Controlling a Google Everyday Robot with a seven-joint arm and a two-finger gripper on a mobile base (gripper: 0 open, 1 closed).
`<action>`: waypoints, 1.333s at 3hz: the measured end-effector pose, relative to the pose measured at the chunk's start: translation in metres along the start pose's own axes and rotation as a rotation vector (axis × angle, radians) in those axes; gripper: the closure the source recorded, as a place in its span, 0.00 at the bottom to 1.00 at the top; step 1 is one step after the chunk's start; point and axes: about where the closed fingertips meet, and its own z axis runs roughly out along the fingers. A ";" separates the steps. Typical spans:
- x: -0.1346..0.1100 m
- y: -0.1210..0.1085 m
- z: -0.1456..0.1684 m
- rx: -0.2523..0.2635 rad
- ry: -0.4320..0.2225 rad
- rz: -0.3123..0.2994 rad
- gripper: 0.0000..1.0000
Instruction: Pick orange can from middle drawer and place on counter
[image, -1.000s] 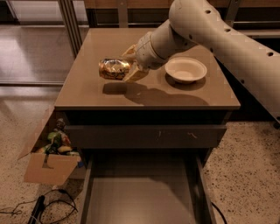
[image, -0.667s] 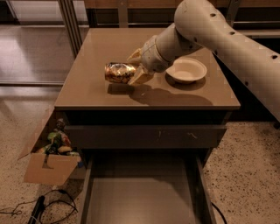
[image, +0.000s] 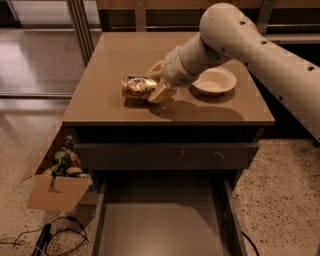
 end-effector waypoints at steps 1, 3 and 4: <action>0.003 0.005 0.006 -0.013 0.001 0.010 0.82; 0.003 0.005 0.006 -0.013 0.001 0.010 0.28; 0.002 0.005 0.006 -0.013 0.001 0.010 0.00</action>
Offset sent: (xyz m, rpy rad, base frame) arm -0.0016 0.0012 -0.0074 -0.0030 0.0160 -0.0005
